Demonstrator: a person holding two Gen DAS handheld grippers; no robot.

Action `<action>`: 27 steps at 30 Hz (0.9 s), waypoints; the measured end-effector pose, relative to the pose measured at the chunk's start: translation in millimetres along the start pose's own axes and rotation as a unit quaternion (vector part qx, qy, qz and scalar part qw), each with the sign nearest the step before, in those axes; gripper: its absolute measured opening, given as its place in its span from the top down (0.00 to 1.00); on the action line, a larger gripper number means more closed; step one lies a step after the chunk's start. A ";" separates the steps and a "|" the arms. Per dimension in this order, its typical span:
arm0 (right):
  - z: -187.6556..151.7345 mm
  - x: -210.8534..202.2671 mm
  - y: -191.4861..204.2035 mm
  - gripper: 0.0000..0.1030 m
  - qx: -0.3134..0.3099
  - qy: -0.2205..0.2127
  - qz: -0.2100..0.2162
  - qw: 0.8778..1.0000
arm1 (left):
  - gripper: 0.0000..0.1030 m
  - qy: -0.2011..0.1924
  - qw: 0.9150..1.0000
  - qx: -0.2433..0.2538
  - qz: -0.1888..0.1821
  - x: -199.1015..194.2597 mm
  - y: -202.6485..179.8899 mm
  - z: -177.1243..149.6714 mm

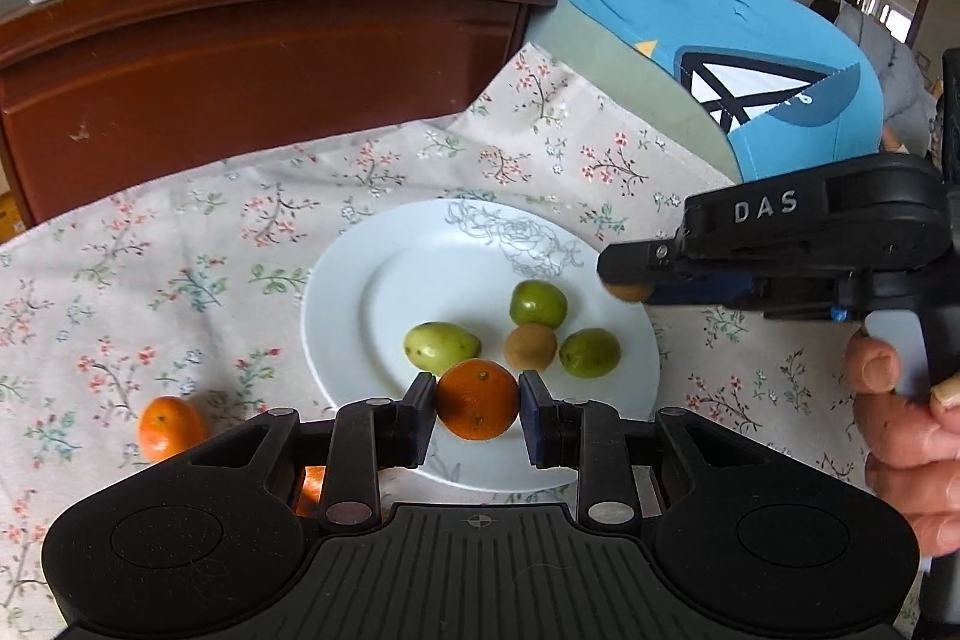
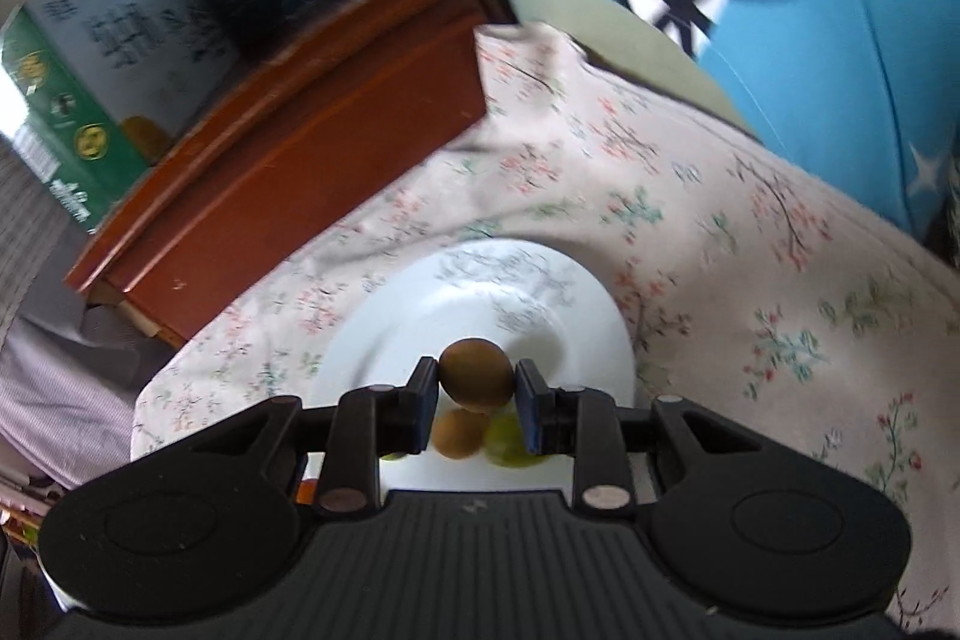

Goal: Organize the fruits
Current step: 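Carry the tangerine and brown kiwi onto the white plate and open both grippers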

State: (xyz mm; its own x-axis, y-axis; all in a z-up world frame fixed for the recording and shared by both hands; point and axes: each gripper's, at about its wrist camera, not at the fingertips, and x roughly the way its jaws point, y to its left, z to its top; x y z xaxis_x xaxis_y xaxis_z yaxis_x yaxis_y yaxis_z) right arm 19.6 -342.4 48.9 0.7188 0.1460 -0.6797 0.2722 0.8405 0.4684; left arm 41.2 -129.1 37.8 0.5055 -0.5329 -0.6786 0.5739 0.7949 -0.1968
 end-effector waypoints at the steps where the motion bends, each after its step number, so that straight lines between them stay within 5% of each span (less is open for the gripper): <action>1: -0.6 1.3 -1.3 0.73 0.002 0.002 -0.003 1.000 | 0.74 0.000 1.000 -0.001 -0.002 2.0 -0.8 0.5; 13: -1.9 9.3 -12.2 0.70 0.036 0.004 -0.019 0.999 | 0.69 -0.004 1.000 -0.009 -0.005 11.1 -5.9 6.2; 19: -0.3 4.9 -9.2 0.70 0.030 -0.006 -0.007 0.999 | 0.36 -0.026 0.999 -0.011 0.018 -8.2 -4.8 16.2; 27: -4.8 2.8 -1.3 0.69 0.011 -0.003 0.008 1.000 | 0.21 -0.025 0.998 -0.028 0.057 -31.5 15.0 23.4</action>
State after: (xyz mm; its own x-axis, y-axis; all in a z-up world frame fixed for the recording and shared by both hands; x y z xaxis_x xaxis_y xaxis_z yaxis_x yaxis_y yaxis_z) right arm 18.3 -340.6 43.7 0.7266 0.1563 -0.6691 0.2751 0.8262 0.4917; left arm 48.9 -107.1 72.8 0.5972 -0.4512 -0.6631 0.4755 0.8650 -0.1602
